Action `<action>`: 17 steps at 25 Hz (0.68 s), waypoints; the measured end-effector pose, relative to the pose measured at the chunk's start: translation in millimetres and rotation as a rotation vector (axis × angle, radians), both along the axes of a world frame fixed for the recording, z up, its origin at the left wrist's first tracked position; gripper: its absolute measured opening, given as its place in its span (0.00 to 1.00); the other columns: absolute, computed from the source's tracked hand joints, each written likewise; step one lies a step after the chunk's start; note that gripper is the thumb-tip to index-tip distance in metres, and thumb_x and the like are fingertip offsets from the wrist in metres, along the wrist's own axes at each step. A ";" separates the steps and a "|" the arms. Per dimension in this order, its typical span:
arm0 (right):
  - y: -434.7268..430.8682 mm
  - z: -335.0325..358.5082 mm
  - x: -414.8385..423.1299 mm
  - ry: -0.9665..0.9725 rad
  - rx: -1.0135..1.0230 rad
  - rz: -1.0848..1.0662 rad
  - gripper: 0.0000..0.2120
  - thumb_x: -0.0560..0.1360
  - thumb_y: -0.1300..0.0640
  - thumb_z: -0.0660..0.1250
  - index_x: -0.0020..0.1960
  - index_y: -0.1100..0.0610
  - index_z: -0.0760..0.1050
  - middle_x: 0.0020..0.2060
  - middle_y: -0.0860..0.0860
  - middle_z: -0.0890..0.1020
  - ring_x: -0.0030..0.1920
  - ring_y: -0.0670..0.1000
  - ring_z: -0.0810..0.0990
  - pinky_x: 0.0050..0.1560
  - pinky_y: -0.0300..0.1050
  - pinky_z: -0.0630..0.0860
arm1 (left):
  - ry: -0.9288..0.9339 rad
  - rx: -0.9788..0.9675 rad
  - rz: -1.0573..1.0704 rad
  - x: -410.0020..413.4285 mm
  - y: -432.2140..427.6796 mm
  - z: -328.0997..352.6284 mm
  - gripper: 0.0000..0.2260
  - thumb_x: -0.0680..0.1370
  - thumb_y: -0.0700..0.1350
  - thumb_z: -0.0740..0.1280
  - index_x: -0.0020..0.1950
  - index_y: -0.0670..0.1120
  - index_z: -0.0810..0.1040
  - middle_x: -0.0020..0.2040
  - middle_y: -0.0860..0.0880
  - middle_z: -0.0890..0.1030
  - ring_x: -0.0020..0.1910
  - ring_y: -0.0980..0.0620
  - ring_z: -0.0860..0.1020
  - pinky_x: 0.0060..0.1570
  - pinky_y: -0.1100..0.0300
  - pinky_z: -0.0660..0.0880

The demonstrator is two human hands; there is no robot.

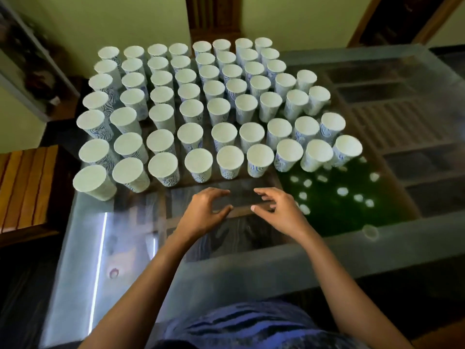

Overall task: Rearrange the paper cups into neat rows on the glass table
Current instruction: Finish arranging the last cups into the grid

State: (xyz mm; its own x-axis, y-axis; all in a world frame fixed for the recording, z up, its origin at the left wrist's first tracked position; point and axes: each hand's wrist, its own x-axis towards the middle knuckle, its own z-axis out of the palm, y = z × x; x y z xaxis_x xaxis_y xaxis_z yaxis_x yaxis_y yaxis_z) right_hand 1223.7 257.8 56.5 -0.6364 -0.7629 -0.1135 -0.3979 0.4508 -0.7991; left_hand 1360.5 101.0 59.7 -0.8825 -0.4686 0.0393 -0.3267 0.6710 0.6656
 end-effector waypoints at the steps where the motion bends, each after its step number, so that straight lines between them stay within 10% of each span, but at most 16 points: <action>1: -3.8 3.0 -15.6 0.020 0.002 0.027 0.21 0.70 0.55 0.72 0.62 0.54 0.75 0.55 0.50 0.78 0.53 0.46 0.77 0.50 0.30 0.71 | 0.007 0.000 0.019 -14.4 -0.6 2.2 0.16 0.71 0.45 0.72 0.58 0.44 0.78 0.55 0.46 0.81 0.55 0.50 0.77 0.54 0.63 0.69; 17: -109.8 33.5 -160.3 0.245 0.029 0.237 0.22 0.72 0.56 0.70 0.65 0.56 0.72 0.62 0.53 0.74 0.61 0.52 0.73 0.58 0.38 0.67 | -0.117 -0.137 0.178 -140.6 -89.3 19.7 0.23 0.70 0.46 0.72 0.64 0.42 0.74 0.64 0.42 0.75 0.60 0.42 0.74 0.59 0.52 0.71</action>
